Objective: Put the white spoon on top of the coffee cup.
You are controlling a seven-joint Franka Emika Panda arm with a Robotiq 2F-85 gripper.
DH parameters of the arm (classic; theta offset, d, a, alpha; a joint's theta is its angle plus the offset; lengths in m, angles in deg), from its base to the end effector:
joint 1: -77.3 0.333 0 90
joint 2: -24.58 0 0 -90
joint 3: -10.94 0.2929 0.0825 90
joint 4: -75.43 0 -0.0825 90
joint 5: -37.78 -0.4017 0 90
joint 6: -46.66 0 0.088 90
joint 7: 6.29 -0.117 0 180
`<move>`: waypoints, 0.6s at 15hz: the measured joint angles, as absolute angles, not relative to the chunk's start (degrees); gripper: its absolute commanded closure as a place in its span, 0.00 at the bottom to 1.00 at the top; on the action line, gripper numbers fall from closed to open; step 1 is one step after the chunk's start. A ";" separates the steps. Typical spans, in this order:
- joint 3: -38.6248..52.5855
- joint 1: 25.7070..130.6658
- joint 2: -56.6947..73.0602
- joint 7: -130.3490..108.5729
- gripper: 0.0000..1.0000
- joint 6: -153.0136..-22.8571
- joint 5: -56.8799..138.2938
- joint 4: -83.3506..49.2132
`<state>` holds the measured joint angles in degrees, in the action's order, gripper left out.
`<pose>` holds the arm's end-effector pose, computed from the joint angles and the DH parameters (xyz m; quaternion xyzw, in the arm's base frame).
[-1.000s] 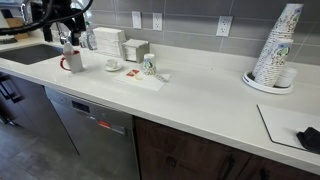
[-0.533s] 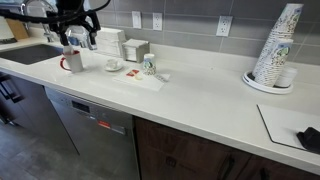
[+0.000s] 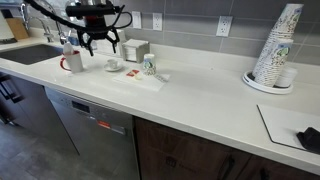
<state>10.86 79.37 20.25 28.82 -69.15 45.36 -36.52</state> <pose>0.5883 0.0116 0.3978 0.9367 0.3449 -0.0209 0.0558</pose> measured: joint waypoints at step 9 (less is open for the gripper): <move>10.94 75.64 6.75 30.91 0.00 -75.04 40.87 -26.36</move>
<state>10.94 75.64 6.75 30.91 -75.04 40.87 -26.36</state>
